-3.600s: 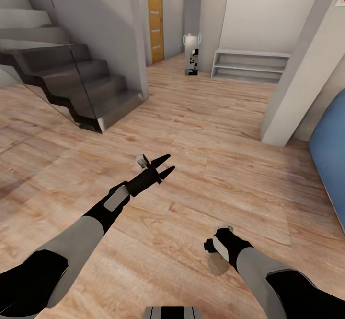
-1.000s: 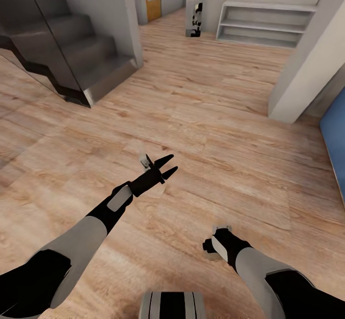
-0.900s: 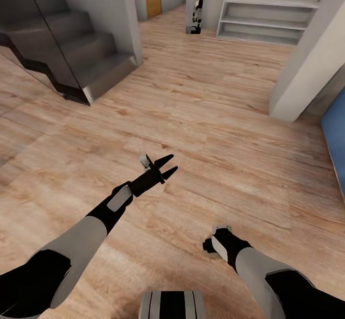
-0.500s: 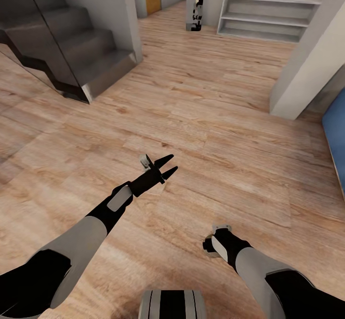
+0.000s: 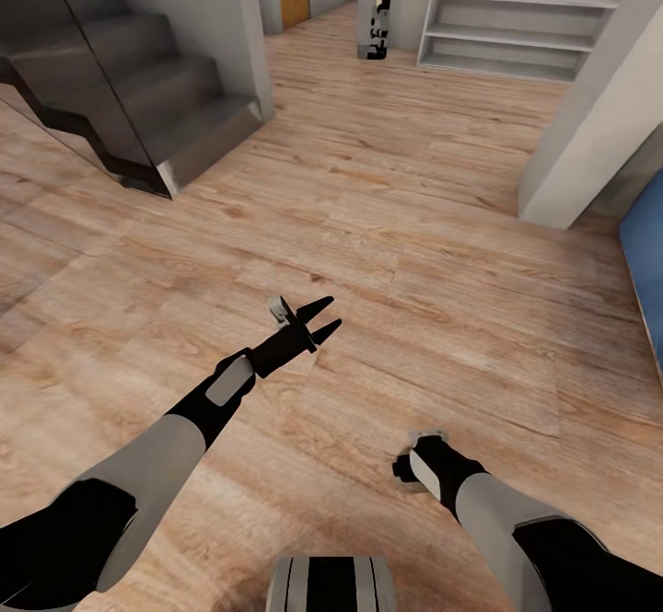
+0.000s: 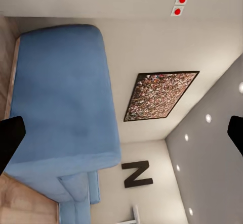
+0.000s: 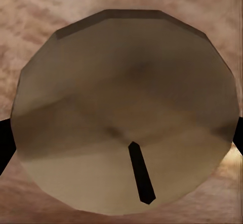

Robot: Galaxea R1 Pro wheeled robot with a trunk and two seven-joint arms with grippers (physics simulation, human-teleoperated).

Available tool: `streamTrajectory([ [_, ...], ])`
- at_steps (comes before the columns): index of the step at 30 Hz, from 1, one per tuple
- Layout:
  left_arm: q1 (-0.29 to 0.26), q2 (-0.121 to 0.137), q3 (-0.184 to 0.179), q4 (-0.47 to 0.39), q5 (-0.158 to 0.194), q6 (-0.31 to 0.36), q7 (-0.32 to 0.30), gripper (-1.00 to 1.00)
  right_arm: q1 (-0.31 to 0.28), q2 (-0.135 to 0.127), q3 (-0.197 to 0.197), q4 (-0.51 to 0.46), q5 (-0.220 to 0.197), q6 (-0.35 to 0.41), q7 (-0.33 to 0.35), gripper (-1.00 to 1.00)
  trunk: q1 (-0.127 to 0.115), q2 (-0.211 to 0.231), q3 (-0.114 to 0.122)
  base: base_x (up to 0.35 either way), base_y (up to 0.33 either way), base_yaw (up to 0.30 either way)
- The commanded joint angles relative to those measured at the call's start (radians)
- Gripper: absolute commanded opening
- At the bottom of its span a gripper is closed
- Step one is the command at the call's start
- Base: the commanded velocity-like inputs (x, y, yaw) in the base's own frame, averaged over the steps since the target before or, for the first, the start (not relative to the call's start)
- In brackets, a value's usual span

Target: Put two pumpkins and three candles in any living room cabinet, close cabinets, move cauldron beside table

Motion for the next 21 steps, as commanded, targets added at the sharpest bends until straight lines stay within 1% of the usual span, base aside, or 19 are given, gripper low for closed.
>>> streamTrajectory([
  [1, 0.000, 0.000, 0.000, 0.000, 0.000, 0.000, 0.000, 1.00, 0.000, -0.002, -0.002, -0.004, -0.005, 0.001, 0.000, -1.00, 0.000, 0.000, 0.000, 0.000, 0.000, 0.000],
  [4, 0.000, 0.000, 0.000, -0.001, 0.000, -0.002, 0.000, 1.00, 0.000, -0.004, -0.004, -0.040, -0.009, 0.027, 0.000, -1.00, 0.000, 0.000, 0.000, 0.000, 0.000, 0.000],
  [8, 0.000, -0.001, 0.000, -0.001, 0.000, -0.026, 0.001, 1.00, 0.000, -0.007, -0.005, -0.130, -0.012, 0.091, 0.001, -1.00, 0.000, 0.000, 0.000, 0.000, 0.000, 0.000],
  [14, 0.000, -0.007, -0.004, -0.003, 0.000, -0.032, 0.002, 1.00, 0.000, -0.015, -0.006, -0.167, -0.014, 0.115, 0.002, -1.00, 0.000, 0.000, 0.000, 0.000, 0.000, 0.000],
  [19, 0.000, -0.008, -0.035, -0.008, -0.001, -0.032, 0.002, 1.00, 0.000, -0.016, -0.008, -0.175, -0.014, 0.127, 0.003, -1.00, 0.000, 0.000, 0.000, 0.000, 0.000, 0.000],
  [21, 0.000, -0.008, -0.050, -0.020, -0.001, -0.032, 0.002, 1.00, 0.000, -0.016, -0.009, -0.185, -0.014, 0.144, 0.003, -1.00, 0.000, 0.000, 0.000, 0.000, 0.000, 0.000],
])
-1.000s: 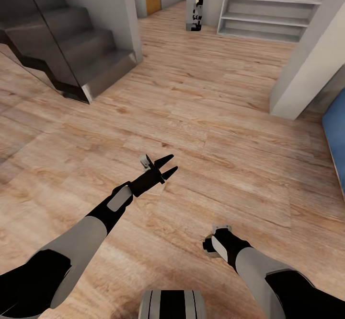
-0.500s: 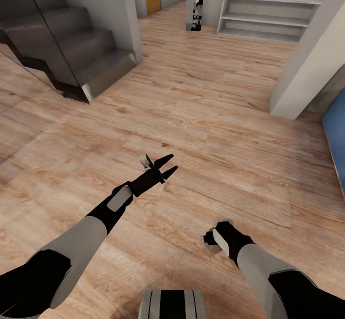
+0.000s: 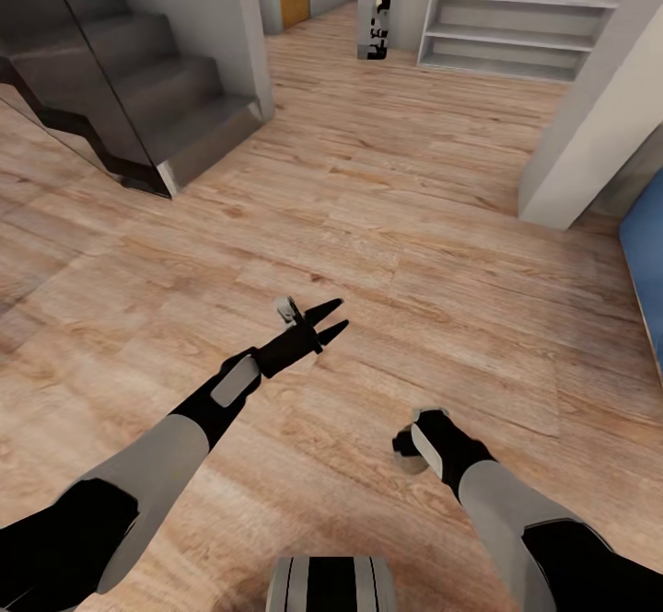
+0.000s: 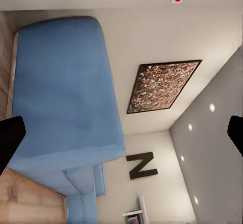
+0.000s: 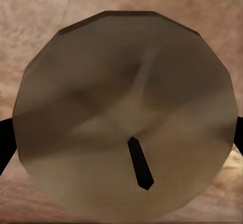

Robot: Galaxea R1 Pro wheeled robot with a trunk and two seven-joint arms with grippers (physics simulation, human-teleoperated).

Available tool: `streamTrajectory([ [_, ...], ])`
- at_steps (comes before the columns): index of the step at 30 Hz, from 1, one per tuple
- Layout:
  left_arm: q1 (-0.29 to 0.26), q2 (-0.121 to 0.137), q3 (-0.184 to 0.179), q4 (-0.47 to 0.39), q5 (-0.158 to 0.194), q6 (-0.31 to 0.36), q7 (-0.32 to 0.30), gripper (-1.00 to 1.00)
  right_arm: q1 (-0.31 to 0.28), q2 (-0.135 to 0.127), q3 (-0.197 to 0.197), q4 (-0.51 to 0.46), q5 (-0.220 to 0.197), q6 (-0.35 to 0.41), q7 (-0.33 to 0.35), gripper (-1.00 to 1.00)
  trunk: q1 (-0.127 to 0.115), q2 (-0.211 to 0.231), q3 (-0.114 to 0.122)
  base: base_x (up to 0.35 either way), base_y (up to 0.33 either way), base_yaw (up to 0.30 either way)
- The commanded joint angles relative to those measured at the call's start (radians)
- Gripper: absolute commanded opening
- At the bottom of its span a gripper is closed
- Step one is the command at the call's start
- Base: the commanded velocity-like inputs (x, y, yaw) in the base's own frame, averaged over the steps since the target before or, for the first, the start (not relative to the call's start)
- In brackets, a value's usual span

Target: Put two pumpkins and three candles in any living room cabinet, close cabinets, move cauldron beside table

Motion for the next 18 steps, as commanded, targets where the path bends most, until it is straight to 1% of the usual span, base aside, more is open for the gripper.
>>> streamTrajectory([
  [1, 0.000, 0.000, -0.006, -0.009, 0.000, 0.000, 0.000, 1.00, 0.000, 0.000, 0.000, -0.008, -0.003, 0.010, -0.001, -1.00, 0.000, 0.000, 0.000, 0.000, 0.000, 0.000],
  [3, -0.001, 0.001, -0.015, -0.031, -0.001, 0.000, 0.003, 1.00, 0.000, -0.001, -0.001, -0.027, -0.003, 0.033, -0.001, -1.00, 0.000, 0.000, 0.000, 0.000, 0.000, 0.000],
  [6, -0.002, 0.006, -0.023, -0.049, -0.002, 0.002, 0.022, 1.00, 0.000, -0.012, -0.001, -0.065, -0.004, 0.069, -0.001, -1.00, 0.000, 0.000, 0.000, 0.000, 0.000, 0.000],
  [9, -0.005, 0.009, -0.027, -0.057, -0.002, 0.003, 0.062, 1.00, 0.000, -0.023, -0.001, -0.080, -0.004, 0.078, 0.008, -1.00, 0.000, 0.000, 0.000, 0.000, 0.000, 0.000],
  [11, -0.005, 0.011, -0.028, -0.067, -0.003, 0.003, 0.073, 1.00, 0.000, -0.025, -0.001, -0.082, -0.004, 0.079, 0.029, -1.00, 0.000, 0.000, 0.000, 0.000, 0.000, 0.000],
  [14, -0.005, 0.017, -0.028, -0.105, -0.016, 0.003, 0.081, 1.00, 0.000, -0.035, 0.000, -0.083, -0.004, 0.079, 0.099, -1.00, 0.000, 0.000, 0.000, 0.000, 0.000, 0.000],
  [15, -0.005, 0.021, -0.028, -0.121, -0.026, 0.003, 0.083, 1.00, 0.000, -0.046, 0.000, -0.083, -0.004, 0.078, 0.136, -1.00, 0.000, 0.000, 0.000, 0.000, 0.000, 0.000],
  [16, -0.005, 0.022, -0.029, -0.125, -0.028, 0.003, 0.083, 1.00, 0.000, -0.049, 0.000, -0.083, -0.004, 0.077, 0.149, -1.00, 0.000, 0.000, 0.000, 0.000, 0.000, 0.000],
  [18, -0.005, 0.025, -0.029, -0.136, -0.036, 0.003, 0.084, 1.00, 0.000, -0.063, 0.001, -0.082, -0.002, 0.075, 0.212, -1.00, 0.000, 0.000, 0.000, 0.000, 0.000, 0.000],
])
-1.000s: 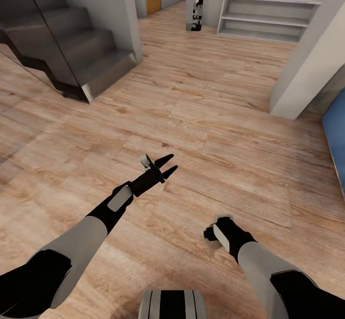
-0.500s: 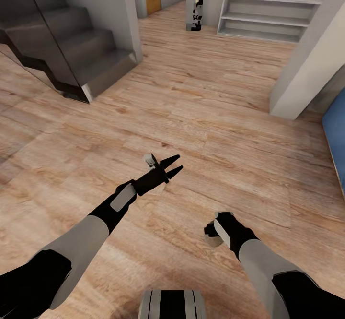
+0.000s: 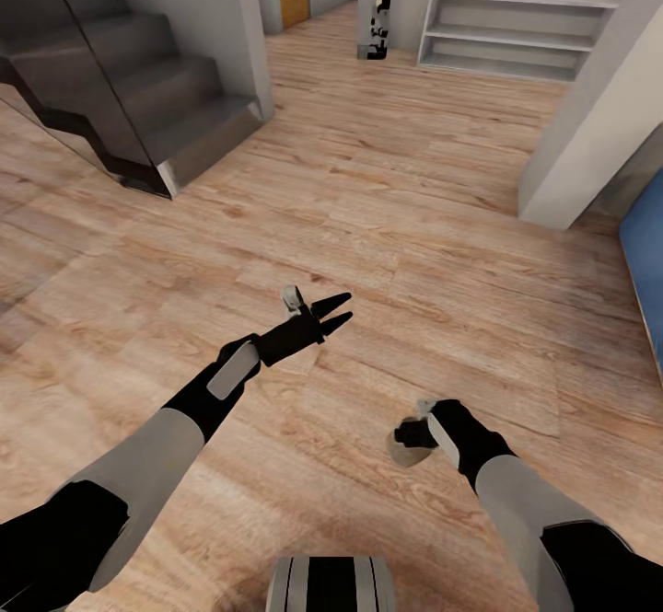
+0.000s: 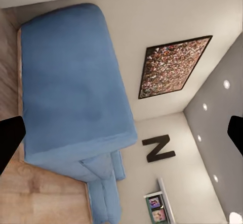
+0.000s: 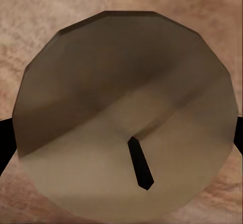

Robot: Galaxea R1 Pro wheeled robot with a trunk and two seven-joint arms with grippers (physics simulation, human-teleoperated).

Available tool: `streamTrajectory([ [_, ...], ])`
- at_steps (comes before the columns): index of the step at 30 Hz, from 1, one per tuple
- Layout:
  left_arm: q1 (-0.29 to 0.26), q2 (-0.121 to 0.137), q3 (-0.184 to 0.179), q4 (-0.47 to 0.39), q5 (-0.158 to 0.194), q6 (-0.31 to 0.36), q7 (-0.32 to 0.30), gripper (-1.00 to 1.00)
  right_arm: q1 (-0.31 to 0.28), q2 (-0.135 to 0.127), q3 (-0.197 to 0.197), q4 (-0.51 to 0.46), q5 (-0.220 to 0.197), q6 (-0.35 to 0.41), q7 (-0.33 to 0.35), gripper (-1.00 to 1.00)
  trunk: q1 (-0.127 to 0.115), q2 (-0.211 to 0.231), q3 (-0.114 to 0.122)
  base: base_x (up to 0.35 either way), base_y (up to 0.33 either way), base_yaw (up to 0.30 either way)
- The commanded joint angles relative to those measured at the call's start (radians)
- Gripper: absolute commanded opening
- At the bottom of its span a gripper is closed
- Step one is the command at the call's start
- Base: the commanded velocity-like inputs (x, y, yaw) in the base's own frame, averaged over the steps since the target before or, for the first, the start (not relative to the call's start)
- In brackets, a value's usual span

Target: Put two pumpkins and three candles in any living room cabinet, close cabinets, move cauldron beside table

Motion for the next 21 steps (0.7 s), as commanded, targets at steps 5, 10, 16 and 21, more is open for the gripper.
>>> streamTrajectory([
  [5, 0.000, 0.002, 0.000, -0.004, -0.002, -0.001, 0.000, 1.00, 0.000, -0.009, -0.001, -0.001, 0.001, 0.004, 0.027, -1.00, 0.000, 0.000, 0.000, 0.000, 0.000, 0.000],
  [10, 0.001, 0.014, 0.000, -0.006, -0.003, -0.001, -0.003, 1.00, 0.000, -0.010, -0.002, -0.002, 0.001, 0.006, 0.032, -1.00, 0.000, 0.000, 0.000, 0.000, 0.000, 0.000],
  [16, 0.003, 0.015, -0.001, -0.006, -0.002, -0.003, -0.010, 1.00, 0.000, -0.010, -0.003, -0.002, 0.000, 0.006, 0.032, -1.00, 0.000, 0.000, 0.000, 0.000, 0.000, 0.000],
  [21, 0.004, 0.016, 0.000, -0.005, -0.001, -0.003, -0.010, 1.00, 0.000, -0.009, -0.001, -0.002, 0.000, 0.006, 0.032, -1.00, 0.000, 0.000, 0.000, 0.000, 0.000, 0.000],
])
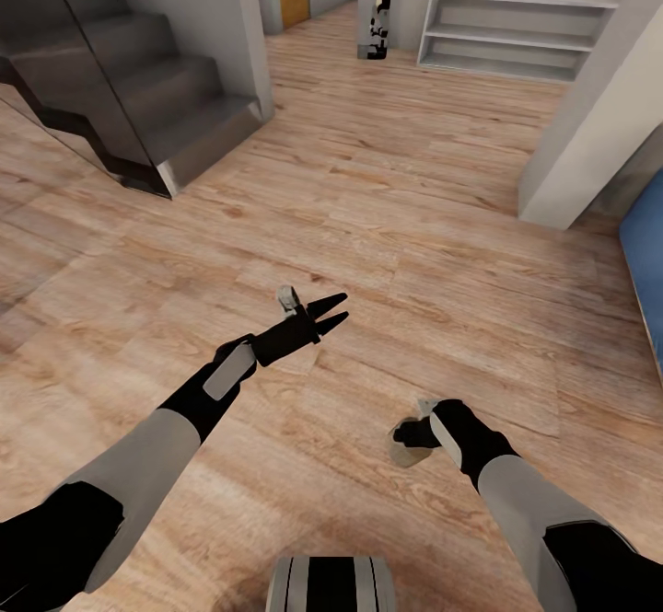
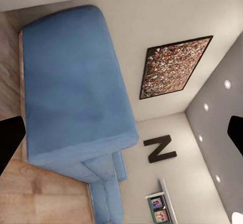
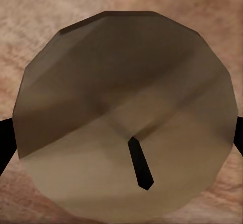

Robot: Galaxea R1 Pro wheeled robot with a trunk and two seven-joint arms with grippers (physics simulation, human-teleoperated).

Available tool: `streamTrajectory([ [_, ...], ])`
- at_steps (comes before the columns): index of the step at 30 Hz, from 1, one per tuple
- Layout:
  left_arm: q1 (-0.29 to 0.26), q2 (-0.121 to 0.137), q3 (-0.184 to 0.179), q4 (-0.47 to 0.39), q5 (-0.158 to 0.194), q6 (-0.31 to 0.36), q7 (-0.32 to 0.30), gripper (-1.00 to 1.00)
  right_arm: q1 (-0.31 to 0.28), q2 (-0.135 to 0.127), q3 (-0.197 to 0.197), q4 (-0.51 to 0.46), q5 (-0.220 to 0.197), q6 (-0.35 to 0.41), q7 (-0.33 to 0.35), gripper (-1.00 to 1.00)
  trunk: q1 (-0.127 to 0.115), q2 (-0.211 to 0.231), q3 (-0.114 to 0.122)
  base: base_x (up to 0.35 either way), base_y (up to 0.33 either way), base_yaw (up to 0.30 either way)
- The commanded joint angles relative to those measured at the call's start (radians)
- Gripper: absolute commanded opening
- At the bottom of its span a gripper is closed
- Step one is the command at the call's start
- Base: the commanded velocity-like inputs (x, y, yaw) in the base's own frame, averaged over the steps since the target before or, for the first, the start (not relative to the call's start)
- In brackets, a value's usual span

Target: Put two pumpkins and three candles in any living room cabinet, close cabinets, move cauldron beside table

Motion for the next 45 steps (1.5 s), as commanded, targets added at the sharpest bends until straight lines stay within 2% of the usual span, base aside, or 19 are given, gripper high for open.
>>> streamTrajectory([
  [1, 0.000, 0.000, 0.000, 0.001, 0.000, 0.000, 0.000, 1.00, 0.000, 0.000, 0.000, 0.000, -0.002, 0.000, -0.001, -1.00, 0.000, 0.000, 0.000, 0.000, 0.000, 0.000],
  [9, 0.001, 0.000, 0.000, 0.014, 0.013, 0.000, -0.003, 1.00, 0.000, 0.000, 0.000, 0.000, -0.003, 0.000, -0.001, -1.00, 0.000, 0.000, 0.000, -0.074, 0.032, 0.000],
  [13, 0.001, -0.006, 0.003, 0.071, 0.019, -0.001, -0.003, 1.00, 0.000, 0.000, 0.000, 0.001, -0.003, 0.000, -0.001, -1.00, 0.000, 0.000, 0.000, -0.083, 0.042, 0.000],
  [24, -0.002, -0.019, 0.005, 0.087, 0.015, 0.006, 0.007, 1.00, 0.000, 0.000, 0.000, 0.002, -0.004, 0.000, -0.001, -1.00, -0.005, 0.003, 0.043, -0.005, 0.002, 0.000],
  [32, -0.004, -0.015, 0.001, -0.029, 0.006, 0.012, 0.009, 1.00, 0.000, 0.004, 0.002, 0.003, -0.003, 0.000, -0.001, -1.00, -0.009, 0.004, 0.073, 0.000, 0.000, 0.000],
  [39, -0.004, -0.016, 0.000, -0.072, 0.000, 0.017, 0.023, 1.00, 0.000, 0.010, 0.002, 0.016, -0.005, -0.009, -0.003, -1.00, -0.012, 0.006, 0.101, 0.000, 0.000, 0.012],
  [45, -0.008, -0.013, 0.000, -0.083, -0.001, 0.021, 0.029, 1.00, 0.000, 0.011, 0.003, 0.018, -0.006, -0.013, -0.005, -1.00, -0.014, 0.007, 0.124, 0.000, 0.000, 0.233],
])
